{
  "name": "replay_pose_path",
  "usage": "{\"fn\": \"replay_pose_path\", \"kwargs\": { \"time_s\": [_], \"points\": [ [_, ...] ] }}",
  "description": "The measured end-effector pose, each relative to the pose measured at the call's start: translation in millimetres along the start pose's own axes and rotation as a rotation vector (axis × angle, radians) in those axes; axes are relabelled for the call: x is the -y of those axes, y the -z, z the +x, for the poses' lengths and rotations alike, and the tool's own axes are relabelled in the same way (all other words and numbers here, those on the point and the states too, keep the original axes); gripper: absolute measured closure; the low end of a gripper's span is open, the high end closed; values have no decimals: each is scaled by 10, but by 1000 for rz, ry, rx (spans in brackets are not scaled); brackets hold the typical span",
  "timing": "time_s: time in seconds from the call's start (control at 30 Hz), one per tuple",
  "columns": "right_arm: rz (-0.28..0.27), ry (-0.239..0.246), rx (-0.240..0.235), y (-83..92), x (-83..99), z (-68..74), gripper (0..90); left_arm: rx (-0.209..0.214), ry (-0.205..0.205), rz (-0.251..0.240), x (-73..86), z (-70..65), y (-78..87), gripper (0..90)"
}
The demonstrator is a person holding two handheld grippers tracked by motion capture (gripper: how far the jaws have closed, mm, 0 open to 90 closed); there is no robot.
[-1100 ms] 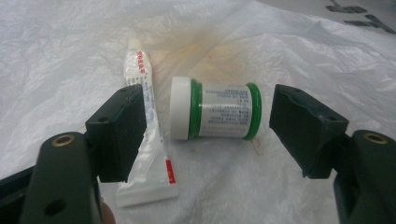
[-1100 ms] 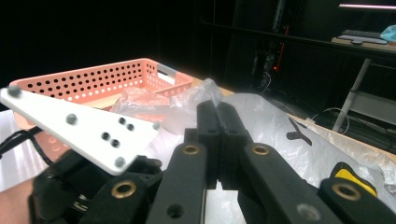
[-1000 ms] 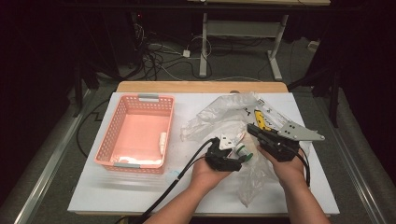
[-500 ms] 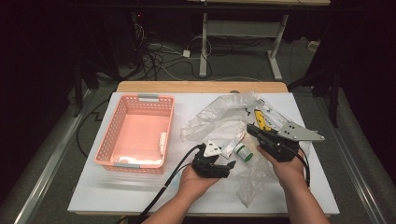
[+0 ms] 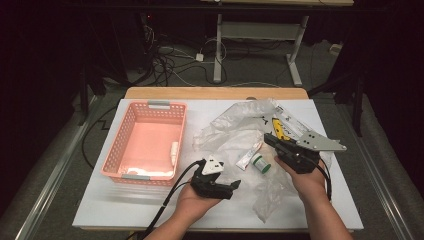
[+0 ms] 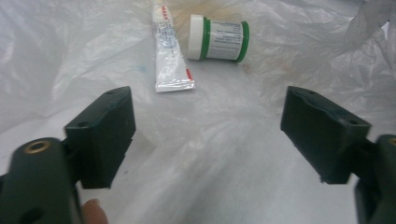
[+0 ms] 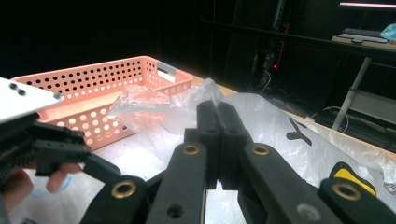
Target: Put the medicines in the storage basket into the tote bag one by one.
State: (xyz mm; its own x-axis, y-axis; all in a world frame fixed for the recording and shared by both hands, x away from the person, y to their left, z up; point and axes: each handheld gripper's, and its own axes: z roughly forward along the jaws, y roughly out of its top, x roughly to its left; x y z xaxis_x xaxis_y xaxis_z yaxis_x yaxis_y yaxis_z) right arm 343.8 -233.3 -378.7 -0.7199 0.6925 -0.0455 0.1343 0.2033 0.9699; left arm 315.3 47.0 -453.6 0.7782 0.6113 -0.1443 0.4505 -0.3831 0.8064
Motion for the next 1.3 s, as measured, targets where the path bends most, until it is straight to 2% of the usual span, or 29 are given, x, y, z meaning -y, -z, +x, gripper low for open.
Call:
{"fn": "replay_pose_path", "kwargs": {
  "time_s": [0.1,0.17,0.23,0.3,0.4,0.5,0.67,0.8,1.0,1.17,1.3],
  "points": [
    [2,-1,2,-1,1,-1,900,-5,-14,-17,24,-1,102,145],
    [2,1,4,-3,1,1,900,7,-10,-26,54,4,146,143],
    [1,1,5,-5,0,3,900,12,-6,-23,97,3,172,84],
    [0,0,4,-5,-1,4,900,14,-14,-12,137,-14,186,62],
    [0,0,4,-5,0,4,900,8,-26,11,126,-34,200,1],
    [0,1,1,-3,0,4,900,17,-4,2,93,-24,225,0],
    [-8,-1,-2,9,-8,2,900,-8,-21,-13,42,-14,307,0],
    [-9,-2,0,12,-11,0,900,-10,-12,-14,27,42,374,0],
    [-13,-4,2,23,-20,-4,900,-37,-17,-33,-4,120,536,0],
    [-14,-3,3,27,-21,-5,900,-83,-3,-51,-6,233,667,0],
    [-14,-3,3,28,-22,-5,900,-136,1,-51,8,341,745,0]
  ]
}}
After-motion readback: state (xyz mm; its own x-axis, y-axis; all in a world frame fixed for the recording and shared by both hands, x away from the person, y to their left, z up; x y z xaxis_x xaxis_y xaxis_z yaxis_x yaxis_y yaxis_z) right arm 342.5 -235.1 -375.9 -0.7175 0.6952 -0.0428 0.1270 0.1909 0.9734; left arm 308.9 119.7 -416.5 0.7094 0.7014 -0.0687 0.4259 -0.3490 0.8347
